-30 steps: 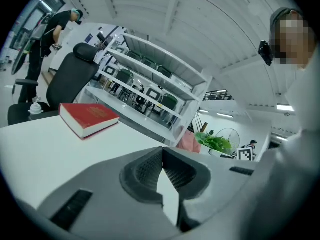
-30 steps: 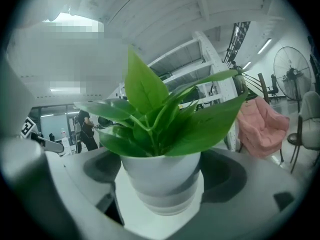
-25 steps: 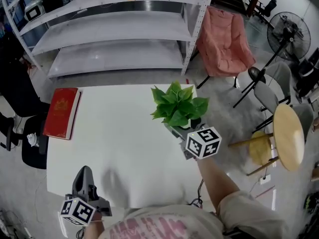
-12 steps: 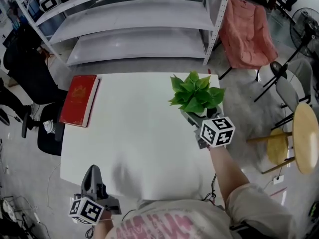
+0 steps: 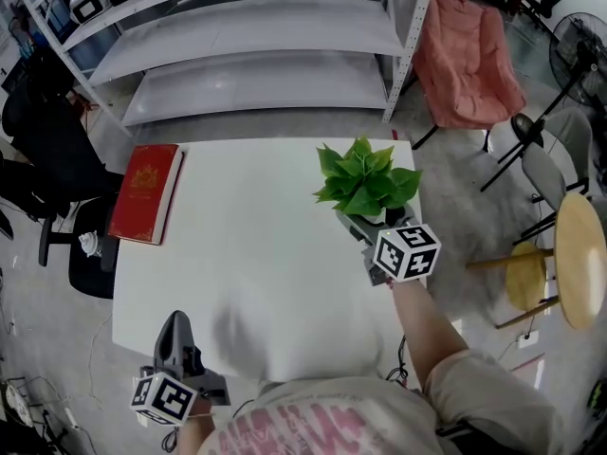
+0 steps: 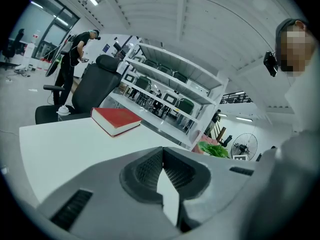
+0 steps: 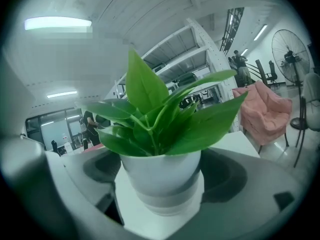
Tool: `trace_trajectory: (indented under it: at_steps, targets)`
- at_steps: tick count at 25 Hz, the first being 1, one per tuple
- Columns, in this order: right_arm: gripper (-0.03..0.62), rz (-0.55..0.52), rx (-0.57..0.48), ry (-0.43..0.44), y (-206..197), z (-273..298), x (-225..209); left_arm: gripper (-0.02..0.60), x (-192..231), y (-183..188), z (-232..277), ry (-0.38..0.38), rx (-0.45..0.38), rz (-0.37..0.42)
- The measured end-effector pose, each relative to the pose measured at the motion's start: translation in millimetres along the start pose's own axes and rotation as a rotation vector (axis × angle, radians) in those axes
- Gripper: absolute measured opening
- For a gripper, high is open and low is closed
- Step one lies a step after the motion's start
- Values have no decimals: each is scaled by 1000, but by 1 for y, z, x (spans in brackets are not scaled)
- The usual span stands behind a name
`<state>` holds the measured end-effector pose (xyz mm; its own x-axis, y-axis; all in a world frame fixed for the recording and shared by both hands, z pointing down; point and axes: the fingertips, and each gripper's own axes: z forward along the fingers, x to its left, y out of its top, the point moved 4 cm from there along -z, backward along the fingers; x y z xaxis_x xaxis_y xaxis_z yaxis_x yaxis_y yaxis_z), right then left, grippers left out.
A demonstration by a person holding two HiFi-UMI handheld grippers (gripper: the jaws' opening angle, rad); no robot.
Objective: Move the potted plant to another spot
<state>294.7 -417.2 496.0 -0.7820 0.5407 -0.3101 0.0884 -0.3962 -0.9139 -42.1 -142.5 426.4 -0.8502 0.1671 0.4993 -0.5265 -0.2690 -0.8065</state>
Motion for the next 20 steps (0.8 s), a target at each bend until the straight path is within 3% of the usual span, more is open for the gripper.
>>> trace_trajectory:
  at_steps: [20]
  targets:
    - [509,42,1,-1,-8,-7,-2,3,-9,-16,6,-19,20,-2]
